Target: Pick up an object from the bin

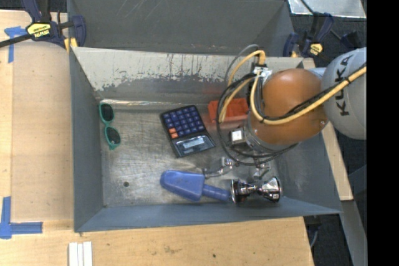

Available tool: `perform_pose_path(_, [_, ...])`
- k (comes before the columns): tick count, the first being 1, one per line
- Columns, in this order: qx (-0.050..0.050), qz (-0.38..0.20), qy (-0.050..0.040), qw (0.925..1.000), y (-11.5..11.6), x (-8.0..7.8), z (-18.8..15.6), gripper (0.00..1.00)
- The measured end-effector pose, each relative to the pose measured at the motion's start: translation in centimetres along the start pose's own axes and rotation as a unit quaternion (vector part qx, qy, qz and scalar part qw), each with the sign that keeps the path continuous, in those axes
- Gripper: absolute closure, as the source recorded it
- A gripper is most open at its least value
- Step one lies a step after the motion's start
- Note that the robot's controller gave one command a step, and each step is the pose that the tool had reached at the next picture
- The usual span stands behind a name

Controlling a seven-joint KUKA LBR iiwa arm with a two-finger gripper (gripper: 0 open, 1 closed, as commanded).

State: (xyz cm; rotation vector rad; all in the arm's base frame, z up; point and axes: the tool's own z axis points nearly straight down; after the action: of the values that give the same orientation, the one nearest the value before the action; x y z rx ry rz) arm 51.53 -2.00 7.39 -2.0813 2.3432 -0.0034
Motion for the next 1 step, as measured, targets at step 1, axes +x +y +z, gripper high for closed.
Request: perform_pose_path(1, [-0.002,-0.178,0.0008,0.9840,1.47,-0.31,-1.25,0.00])
